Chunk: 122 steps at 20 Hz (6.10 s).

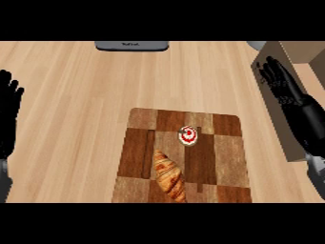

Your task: Pick the cupcake from the cutting board and place it in the cardboard box

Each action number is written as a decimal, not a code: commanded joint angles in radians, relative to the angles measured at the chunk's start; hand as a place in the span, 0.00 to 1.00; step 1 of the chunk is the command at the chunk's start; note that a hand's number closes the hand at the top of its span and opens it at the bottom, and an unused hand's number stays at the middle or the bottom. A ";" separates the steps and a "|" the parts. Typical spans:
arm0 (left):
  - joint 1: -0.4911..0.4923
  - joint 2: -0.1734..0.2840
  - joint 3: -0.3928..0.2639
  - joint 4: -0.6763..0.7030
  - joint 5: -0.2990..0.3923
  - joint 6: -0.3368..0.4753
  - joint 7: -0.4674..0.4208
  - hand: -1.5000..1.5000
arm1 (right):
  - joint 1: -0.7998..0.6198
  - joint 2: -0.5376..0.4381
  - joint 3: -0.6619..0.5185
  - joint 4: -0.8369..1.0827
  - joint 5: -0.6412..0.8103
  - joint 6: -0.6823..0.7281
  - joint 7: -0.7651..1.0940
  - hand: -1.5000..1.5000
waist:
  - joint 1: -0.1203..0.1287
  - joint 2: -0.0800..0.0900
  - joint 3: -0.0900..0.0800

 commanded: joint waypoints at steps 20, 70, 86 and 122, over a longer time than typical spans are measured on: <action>-0.095 0.032 -0.194 0.131 -0.093 -0.395 -0.299 0.50 | 0.011 -0.232 0.171 -0.367 0.628 -0.149 0.548 0.00 | -0.012 -0.002 0.007; -0.030 -0.062 -0.132 0.051 -0.203 -0.453 -0.273 0.50 | -0.433 0.413 0.475 0.162 0.927 0.545 1.320 0.00 | 0.001 -0.005 0.009; -0.083 -0.095 -0.031 0.118 -0.230 -0.538 -0.286 0.50 | -0.253 0.475 0.411 0.273 1.177 0.521 1.134 0.00 | -0.006 -0.004 0.009; -0.174 -0.183 -0.022 0.146 -0.318 -0.582 -0.259 0.50 | -0.853 0.356 -0.135 1.050 1.391 -0.026 0.691 1.00 | 0.044 0.017 0.009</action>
